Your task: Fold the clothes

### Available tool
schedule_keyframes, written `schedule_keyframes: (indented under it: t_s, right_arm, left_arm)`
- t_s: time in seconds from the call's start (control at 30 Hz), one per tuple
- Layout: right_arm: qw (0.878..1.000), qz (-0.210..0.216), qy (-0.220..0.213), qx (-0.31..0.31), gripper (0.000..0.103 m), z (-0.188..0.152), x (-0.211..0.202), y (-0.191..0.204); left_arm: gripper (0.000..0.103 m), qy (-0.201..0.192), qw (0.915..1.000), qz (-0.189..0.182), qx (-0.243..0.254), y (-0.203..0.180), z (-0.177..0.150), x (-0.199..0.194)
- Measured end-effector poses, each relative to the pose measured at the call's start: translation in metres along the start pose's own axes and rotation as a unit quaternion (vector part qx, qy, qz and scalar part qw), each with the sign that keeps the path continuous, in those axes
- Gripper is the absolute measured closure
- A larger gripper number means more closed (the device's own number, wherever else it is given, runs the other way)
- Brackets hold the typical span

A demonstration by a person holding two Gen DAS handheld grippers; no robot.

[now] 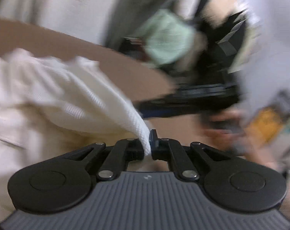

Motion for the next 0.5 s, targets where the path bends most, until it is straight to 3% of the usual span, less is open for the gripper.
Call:
schedule_keyframes:
  t_s: [0.07, 0.17, 0.23, 0.3, 0.4, 0.5]
  right_arm:
    - [1.0, 0.011, -0.014, 0.006, 0.039, -0.001, -0.011, -0.008]
    - [0.995, 0.088, -0.024, 0.04, 0.038, 0.0, -0.022, -0.017]
    - [0.992, 0.107, -0.028, 0.056, 0.028, 0.0, -0.019, -0.022]
    - [0.991, 0.11, -0.024, 0.068, 0.024, -0.001, -0.01, -0.026]
    - [0.995, 0.065, -0.004, 0.078, 0.024, 0.0, 0.012, -0.031]
    - [0.994, 0.04, -0.022, 0.101, 0.024, 0.0, 0.035, -0.031]
  left_arm:
    - [0.1, 0.006, 0.9982, -0.057, -0.017, -0.008, -0.006, 0.004]
    - [0.1, 0.042, 0.9929, -0.103, -0.041, -0.008, -0.027, 0.017]
    - [0.1, 0.076, 0.991, -0.103, -0.039, -0.009, -0.049, 0.026]
    - [0.1, 0.111, 0.9878, -0.1, -0.044, -0.01, -0.072, 0.032]
    - [0.1, 0.144, 0.9859, -0.071, -0.045, -0.001, -0.093, 0.041]
    - [0.1, 0.167, 0.9853, -0.037, -0.014, 0.0, -0.101, 0.05]
Point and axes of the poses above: each gripper's, at about its wrist camera, not at the fingertips, and x roughly the way its jaws point, y to its left, z to its top, the point moved 6 cm from there along x, roughly the way its jaws point, and after that the axes turned 10 degrees about -z, right-handed, at the moved point
